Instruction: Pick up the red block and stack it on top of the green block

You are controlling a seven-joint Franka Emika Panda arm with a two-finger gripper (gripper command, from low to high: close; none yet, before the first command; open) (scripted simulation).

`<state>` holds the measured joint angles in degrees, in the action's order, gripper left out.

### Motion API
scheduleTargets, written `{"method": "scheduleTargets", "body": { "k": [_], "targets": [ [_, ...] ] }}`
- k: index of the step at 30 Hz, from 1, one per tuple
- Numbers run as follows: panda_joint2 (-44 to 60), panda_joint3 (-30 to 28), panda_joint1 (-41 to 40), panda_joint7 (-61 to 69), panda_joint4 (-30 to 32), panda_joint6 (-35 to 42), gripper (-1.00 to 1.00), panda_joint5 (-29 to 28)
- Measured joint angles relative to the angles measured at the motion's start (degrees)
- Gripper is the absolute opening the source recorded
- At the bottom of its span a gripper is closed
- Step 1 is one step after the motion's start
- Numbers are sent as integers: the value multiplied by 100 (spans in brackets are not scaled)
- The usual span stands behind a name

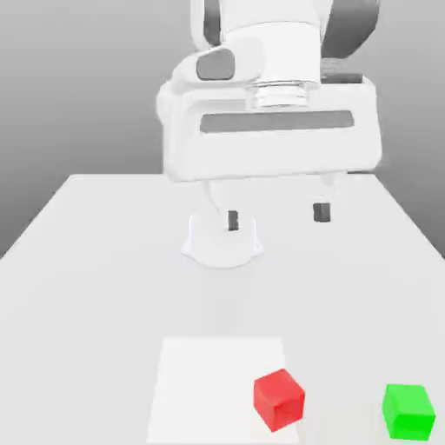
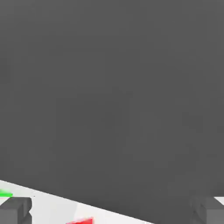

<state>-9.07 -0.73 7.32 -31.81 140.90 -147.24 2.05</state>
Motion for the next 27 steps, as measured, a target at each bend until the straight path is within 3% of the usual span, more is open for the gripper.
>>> {"method": "scheduleTargets", "body": {
  "k": [8, 13, 14, 21, 27],
  "targets": [
    [1657, 89, 195, 447, 413, -700, 0, -170],
    [2694, 92, 207, 480, 337, -1495, 0, -225],
    [2870, 92, 207, 476, 311, -1642, -100, -229],
    [2899, 91, 208, 465, 308, -1666, -100, -240],
    [1966, 223, 269, 609, 324, -744, -100, -263]
  ]
}}
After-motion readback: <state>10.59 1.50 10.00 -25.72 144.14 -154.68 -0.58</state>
